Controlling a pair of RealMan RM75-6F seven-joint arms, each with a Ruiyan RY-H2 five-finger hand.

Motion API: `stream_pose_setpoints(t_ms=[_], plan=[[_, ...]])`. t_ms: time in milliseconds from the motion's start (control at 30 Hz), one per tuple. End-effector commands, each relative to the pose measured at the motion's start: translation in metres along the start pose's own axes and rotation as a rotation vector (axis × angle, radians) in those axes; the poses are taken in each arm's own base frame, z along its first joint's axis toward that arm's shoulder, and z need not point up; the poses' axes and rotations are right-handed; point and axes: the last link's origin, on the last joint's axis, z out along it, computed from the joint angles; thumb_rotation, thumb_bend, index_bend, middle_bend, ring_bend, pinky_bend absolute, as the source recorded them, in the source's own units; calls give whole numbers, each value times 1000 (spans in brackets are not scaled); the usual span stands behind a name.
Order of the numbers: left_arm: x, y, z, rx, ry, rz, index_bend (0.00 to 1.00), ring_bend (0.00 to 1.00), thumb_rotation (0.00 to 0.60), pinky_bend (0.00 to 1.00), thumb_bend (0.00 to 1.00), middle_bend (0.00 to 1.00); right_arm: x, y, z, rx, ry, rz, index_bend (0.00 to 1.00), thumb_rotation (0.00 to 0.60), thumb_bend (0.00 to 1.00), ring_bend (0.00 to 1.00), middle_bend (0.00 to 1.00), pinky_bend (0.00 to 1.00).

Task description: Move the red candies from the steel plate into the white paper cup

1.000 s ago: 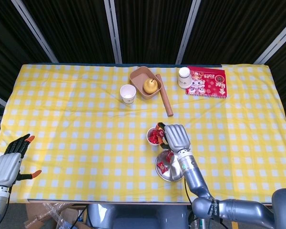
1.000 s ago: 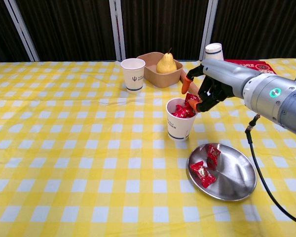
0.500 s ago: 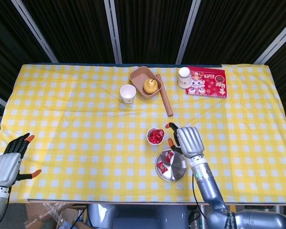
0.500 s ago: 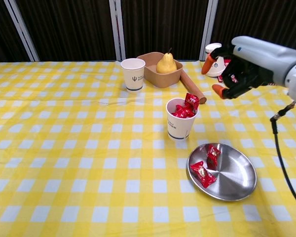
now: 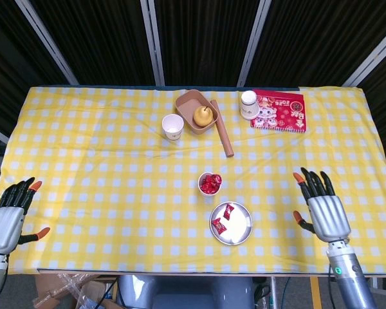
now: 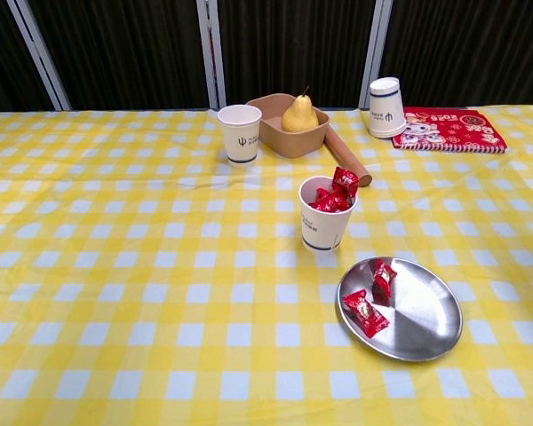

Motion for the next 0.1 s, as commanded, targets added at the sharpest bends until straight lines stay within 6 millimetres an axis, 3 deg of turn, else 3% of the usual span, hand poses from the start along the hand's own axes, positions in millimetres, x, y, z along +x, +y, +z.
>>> stream_pose_setpoints(t_ms=[33, 100], plan=[[0, -4, -4, 13, 6, 28, 0, 0, 600, 0, 0, 0, 4, 27, -26, -42, 21, -16, 0, 600, 341, 0, 0, 0], [0, -4, -4, 14, 14, 37, 0, 0, 600, 0, 0, 0, 3, 35, -33, -50, 26, -23, 0, 600, 334, 0, 0, 0]])
